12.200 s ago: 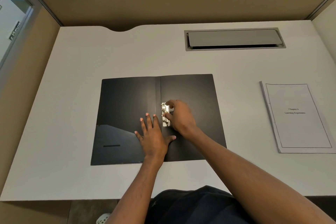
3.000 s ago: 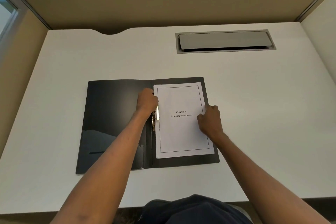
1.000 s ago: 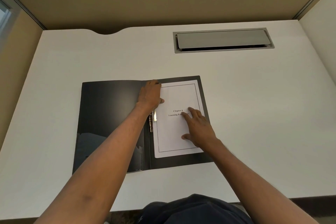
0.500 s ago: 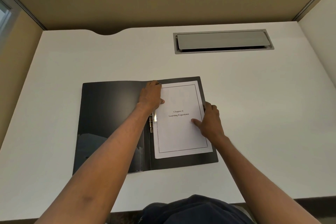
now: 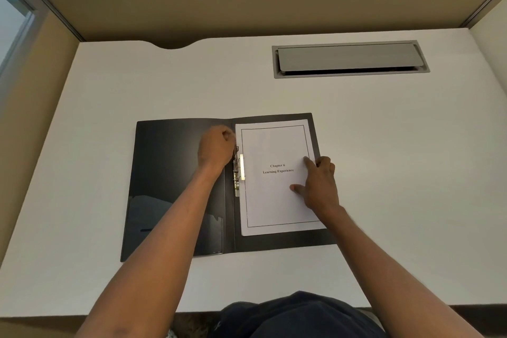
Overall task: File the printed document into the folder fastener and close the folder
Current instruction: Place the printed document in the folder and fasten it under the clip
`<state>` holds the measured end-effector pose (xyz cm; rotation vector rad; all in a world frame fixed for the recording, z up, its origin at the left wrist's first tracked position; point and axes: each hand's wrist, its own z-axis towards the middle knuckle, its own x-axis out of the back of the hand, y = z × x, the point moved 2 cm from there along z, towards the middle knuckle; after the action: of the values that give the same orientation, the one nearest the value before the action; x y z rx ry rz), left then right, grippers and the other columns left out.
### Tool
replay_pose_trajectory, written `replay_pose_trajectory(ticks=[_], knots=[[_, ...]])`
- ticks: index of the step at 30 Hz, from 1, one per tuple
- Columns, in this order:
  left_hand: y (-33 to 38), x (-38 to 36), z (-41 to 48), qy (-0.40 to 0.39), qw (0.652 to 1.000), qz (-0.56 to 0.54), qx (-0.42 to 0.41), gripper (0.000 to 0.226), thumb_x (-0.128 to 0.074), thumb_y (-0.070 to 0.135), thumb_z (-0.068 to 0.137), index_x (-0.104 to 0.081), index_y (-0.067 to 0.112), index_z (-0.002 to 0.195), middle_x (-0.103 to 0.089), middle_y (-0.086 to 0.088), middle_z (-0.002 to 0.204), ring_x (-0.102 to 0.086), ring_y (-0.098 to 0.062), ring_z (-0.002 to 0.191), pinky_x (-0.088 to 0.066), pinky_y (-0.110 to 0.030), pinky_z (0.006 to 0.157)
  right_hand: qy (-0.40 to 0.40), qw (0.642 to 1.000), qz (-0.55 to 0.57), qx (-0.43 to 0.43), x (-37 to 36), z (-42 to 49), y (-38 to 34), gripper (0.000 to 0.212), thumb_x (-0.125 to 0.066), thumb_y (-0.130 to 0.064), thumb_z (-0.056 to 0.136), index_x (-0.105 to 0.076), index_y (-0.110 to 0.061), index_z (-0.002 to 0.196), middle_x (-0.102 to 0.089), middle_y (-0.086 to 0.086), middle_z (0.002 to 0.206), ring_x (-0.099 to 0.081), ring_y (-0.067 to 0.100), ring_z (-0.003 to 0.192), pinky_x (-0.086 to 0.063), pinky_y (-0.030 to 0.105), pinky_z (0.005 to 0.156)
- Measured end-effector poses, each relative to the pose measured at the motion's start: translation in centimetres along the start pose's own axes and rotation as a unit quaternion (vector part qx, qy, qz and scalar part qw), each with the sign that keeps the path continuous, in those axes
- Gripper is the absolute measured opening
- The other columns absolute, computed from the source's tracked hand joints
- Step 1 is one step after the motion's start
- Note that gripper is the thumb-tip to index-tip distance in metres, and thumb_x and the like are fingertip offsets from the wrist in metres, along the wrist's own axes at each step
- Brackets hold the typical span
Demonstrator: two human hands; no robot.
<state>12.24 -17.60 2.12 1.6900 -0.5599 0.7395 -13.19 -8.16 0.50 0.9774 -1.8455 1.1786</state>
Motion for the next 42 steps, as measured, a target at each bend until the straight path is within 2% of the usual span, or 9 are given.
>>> replay_pose_trajectory(ticks=[2,5,8,13,16,18,20,29,42], knots=[[-1.0,0.1,-0.5,-0.026,0.997,-0.035,0.062,0.020,-0.064,0.020,0.096,-0.078,0.018,0.080,-0.074,0.006,0.080,-0.069,-0.012,0.075,-0.058,-0.033,0.074,0.001,1.000,-0.008,0.004,0.0,0.0,-0.2,0.083,-0.084,-0.032,0.081,-0.041,-0.013,0.150,-0.036,0.014,0.145,-0.035,0.032,0.137,-0.045,0.042,0.109],[-1.8,-0.1,-1.0,-0.058,0.986,-0.109,0.112,0.019,-0.072,0.025,0.095,-0.082,0.010,0.091,-0.079,-0.003,0.092,-0.074,-0.026,0.085,-0.064,-0.044,0.085,-0.003,1.000,-0.024,0.004,0.0,0.0,-0.4,0.082,-0.083,-0.032,0.082,-0.041,-0.013,0.150,-0.035,0.014,0.145,-0.034,0.032,0.137,-0.046,0.041,0.107],[-1.4,-0.5,-1.4,-0.066,0.982,-0.138,0.110,0.017,-0.077,0.025,0.091,-0.082,0.009,0.091,-0.076,-0.005,0.087,-0.071,-0.024,0.078,-0.064,-0.045,0.086,-0.008,0.999,-0.032,0.001,0.2,0.0,-0.6,0.082,-0.082,-0.032,0.083,-0.040,-0.013,0.150,-0.034,0.015,0.146,-0.033,0.032,0.137,-0.047,0.042,0.106],[-0.8,-0.3,-1.7,-0.056,0.981,-0.144,0.120,0.009,-0.078,0.012,0.090,-0.080,0.004,0.092,-0.078,-0.013,0.094,-0.073,-0.031,0.087,-0.064,-0.048,0.086,-0.013,0.999,-0.050,0.003,0.3,0.0,-0.8,0.083,-0.080,-0.033,0.085,-0.037,-0.012,0.152,-0.032,0.016,0.148,-0.032,0.033,0.138,-0.046,0.042,0.107],[-0.6,0.1,-2.2,-0.057,0.979,-0.162,0.111,0.008,-0.077,0.013,0.090,-0.079,0.005,0.089,-0.077,-0.012,0.087,-0.068,-0.021,0.073,-0.066,-0.040,0.071,-0.016,0.998,-0.054,0.000,0.3,-0.1,-1.0,0.083,-0.079,-0.033,0.086,-0.036,-0.011,0.153,-0.031,0.017,0.150,-0.031,0.034,0.139,-0.046,0.043,0.109],[-0.7,0.4,-2.8,-0.059,0.978,-0.174,0.101,0.015,-0.075,0.021,0.093,-0.077,0.010,0.083,-0.073,-0.008,0.074,-0.061,-0.012,0.054,-0.055,-0.026,0.049,-0.016,0.998,-0.058,0.000,0.3,-0.1,-1.0,0.083,-0.079,-0.033,0.086,-0.036,-0.011,0.153,-0.031,0.017,0.150,-0.031,0.034,0.139,-0.045,0.042,0.109],[-0.9,0.5,-3.5,-0.063,0.976,-0.184,0.101,0.021,-0.074,0.029,0.094,-0.076,0.012,0.083,-0.074,-0.005,0.070,-0.059,-0.008,0.045,-0.046,-0.019,0.043,-0.016,0.998,-0.061,0.000,0.3,-0.1,-1.0,0.082,-0.079,-0.033,0.086,-0.036,-0.011,0.153,-0.031,0.017,0.148,-0.032,0.034,0.138,-0.045,0.042,0.108],[-2.7,-0.3,-8.3,-0.075,0.950,-0.262,0.152,0.011,-0.080,0.026,0.090,-0.077,0.016,0.088,-0.079,-0.003,0.079,-0.069,-0.010,0.060,-0.054,-0.020,0.054,-0.023,0.998,-0.064,-0.002,0.4,0.0,-1.2,0.083,-0.079,-0.033,0.086,-0.036,-0.010,0.152,-0.032,0.018,0.147,-0.033,0.035,0.137,-0.045,0.042,0.108],[-5.8,-1.5,-12.3,-0.009,0.971,-0.170,0.169,0.027,-0.085,0.038,0.083,-0.070,0.015,0.085,-0.075,-0.001,0.074,-0.063,-0.006,0.050,-0.052,-0.026,0.054,-0.018,0.998,-0.061,0.000,0.2,0.1,-1.2,0.080,-0.080,-0.031,0.085,-0.038,-0.008,0.150,-0.033,0.018,0.143,-0.035,0.036,0.133,-0.046,0.043,0.106]])
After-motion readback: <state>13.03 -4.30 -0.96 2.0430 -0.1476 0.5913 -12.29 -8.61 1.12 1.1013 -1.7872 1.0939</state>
